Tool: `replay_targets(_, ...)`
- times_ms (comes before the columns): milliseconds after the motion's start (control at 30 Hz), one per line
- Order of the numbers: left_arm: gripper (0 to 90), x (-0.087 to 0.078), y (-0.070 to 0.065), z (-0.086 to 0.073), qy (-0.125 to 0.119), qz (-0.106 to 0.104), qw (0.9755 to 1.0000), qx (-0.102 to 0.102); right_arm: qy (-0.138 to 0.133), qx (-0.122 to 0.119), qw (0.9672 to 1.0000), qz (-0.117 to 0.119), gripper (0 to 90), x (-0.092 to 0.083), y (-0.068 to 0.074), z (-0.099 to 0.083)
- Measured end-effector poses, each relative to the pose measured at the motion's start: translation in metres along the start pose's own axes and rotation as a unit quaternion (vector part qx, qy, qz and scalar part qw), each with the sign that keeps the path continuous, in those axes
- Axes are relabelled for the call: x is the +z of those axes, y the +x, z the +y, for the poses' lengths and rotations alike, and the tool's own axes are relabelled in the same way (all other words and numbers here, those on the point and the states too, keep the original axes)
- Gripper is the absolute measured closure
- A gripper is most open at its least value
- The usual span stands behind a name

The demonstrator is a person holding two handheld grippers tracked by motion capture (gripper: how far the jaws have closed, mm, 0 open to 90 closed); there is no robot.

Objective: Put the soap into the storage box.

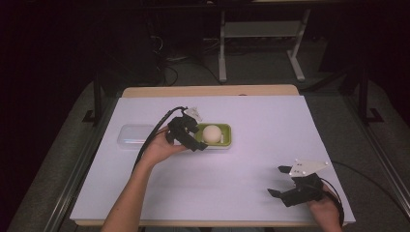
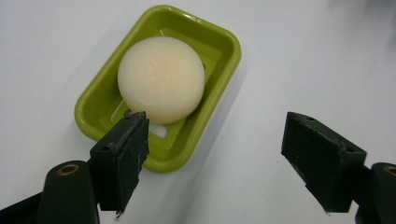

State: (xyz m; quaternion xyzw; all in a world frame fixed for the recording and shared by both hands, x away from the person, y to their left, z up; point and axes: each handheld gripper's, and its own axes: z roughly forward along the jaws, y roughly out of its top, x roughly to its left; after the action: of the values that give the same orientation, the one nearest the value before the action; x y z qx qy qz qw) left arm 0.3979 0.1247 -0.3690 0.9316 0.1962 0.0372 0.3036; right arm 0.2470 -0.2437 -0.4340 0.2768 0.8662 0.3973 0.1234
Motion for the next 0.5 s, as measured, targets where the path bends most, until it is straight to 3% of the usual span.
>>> replay_targets(200,22.2,-0.005,-0.008,-0.009,0.005,0.002,0.9999,0.011,0.006,-0.002,1.0000,0.002,13.4,0.003,0.001,0.001)
replay_targets(233,22.2,-0.006,-0.009,-0.010,0.004,0.000,1.0000,0.002,0.007,-0.003,1.0000,0.002,13.3,0.003,0.001,0.001)
replay_targets(267,21.6,-0.008,-0.009,-0.012,0.007,0.001,0.9999,0.009,0.007,-0.001,1.0000,0.003,13.4,0.003,0.002,0.001)
replay_targets(500,21.4,-0.017,-0.020,-0.021,0.000,0.000,1.0000,0.008,0.009,-0.003,0.9999,0.005,13.3,0.004,0.004,0.002)
